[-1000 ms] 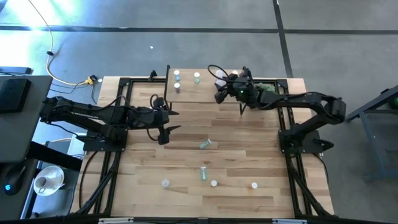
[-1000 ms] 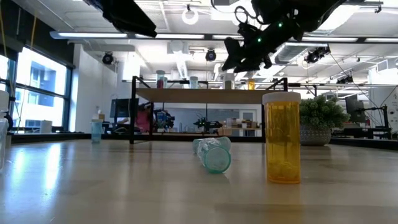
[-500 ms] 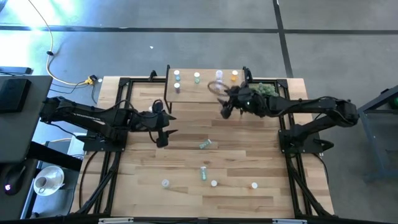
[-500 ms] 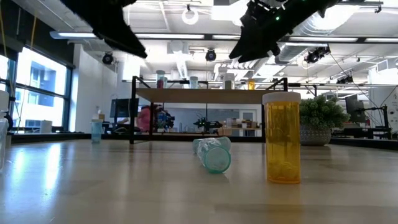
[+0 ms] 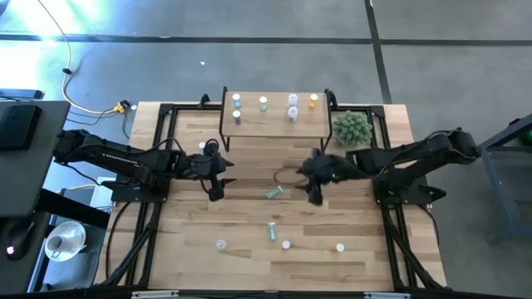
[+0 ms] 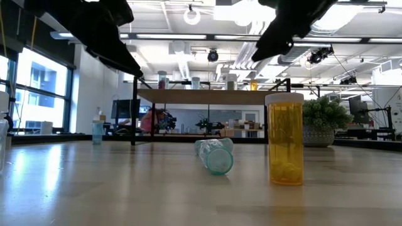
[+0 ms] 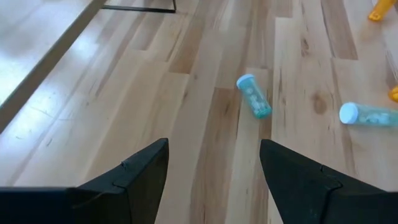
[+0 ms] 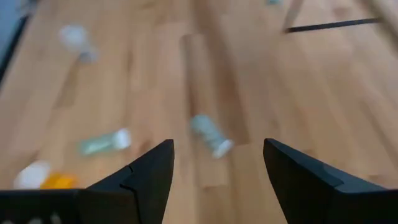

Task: Pick and place medicine bottles onto shelf by color
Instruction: Put the left orange pill bottle on the shelf aligned with the other orange pill bottle

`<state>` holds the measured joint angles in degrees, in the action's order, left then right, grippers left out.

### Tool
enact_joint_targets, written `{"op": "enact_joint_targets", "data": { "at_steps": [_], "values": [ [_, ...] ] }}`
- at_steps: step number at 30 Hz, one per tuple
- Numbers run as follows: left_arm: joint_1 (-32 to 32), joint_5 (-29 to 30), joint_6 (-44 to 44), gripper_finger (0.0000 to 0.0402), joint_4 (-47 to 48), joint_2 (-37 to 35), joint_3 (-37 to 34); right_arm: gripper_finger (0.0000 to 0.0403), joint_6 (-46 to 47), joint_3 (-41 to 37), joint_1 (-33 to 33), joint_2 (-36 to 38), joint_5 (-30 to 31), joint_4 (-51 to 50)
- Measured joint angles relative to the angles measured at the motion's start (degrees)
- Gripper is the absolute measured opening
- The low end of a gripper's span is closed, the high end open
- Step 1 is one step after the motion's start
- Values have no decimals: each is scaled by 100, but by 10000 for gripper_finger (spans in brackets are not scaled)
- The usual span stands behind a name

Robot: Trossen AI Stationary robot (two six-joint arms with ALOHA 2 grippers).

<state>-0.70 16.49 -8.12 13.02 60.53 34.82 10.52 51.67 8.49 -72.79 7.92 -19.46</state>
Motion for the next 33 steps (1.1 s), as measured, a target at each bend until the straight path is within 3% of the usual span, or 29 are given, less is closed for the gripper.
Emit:
{"op": "enact_joint_targets", "data": {
  "at_steps": [8,16,33],
  "values": [
    [170,-4,-29,243,-96,0,-1,238,-30,-1,1178,-97,108,54],
    [238,-28,-26,243,-130,0,-1,238,-73,-8,1935,-824,203,821],
    [238,-28,-29,243,-136,0,-1,238,-178,-8,2282,-2254,226,2357]
  ]
}}
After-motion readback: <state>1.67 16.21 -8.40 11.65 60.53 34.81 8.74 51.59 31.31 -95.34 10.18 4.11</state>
